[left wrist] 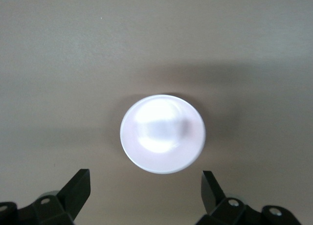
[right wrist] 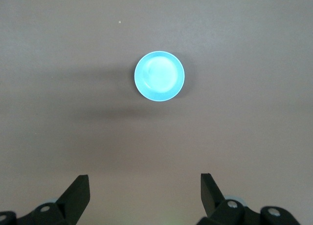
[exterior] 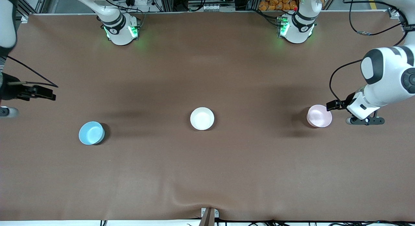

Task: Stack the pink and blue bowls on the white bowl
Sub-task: 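Reach the left gripper to the pink bowl while the right gripper reaches the blue bowl, then grasp the pink bowl with the left gripper while the right gripper grasps the blue bowl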

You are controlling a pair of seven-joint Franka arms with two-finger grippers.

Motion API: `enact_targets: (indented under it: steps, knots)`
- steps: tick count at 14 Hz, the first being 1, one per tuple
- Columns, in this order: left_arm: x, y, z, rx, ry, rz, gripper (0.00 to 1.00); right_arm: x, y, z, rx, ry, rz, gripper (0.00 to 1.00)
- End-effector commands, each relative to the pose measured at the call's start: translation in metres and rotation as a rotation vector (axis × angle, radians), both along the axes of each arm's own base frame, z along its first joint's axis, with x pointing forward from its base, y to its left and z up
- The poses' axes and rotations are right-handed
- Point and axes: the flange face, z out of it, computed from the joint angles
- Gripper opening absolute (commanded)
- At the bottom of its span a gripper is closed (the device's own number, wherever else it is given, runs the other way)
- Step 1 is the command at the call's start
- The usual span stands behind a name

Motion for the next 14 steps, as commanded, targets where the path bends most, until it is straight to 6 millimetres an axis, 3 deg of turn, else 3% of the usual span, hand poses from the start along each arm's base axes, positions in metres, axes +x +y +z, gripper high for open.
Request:
enact_targets:
  steps: [1,5,8,12,14]
  knots:
    - [-0.008,0.019,-0.039,0.014,-0.034,-0.052,1.00,0.021,0.003,-0.059,0.004,0.097,0.008,1.00]
    - [-0.005,0.032,-0.083,0.009,-0.043,-0.049,0.94,0.032,-0.004,-0.104,0.004,0.150,0.008,1.00]
    - [-0.005,0.030,-0.094,0.006,-0.042,-0.078,0.71,0.043,-0.009,-0.127,-0.002,0.061,0.004,1.00]
    - [-0.004,0.030,-0.106,0.006,-0.042,-0.085,0.60,0.039,-0.007,-0.167,-0.009,0.020,0.009,1.00]
    - [-0.005,0.029,-0.112,0.005,-0.033,-0.085,0.41,0.036,-0.007,-0.180,-0.011,0.003,0.010,1.00]
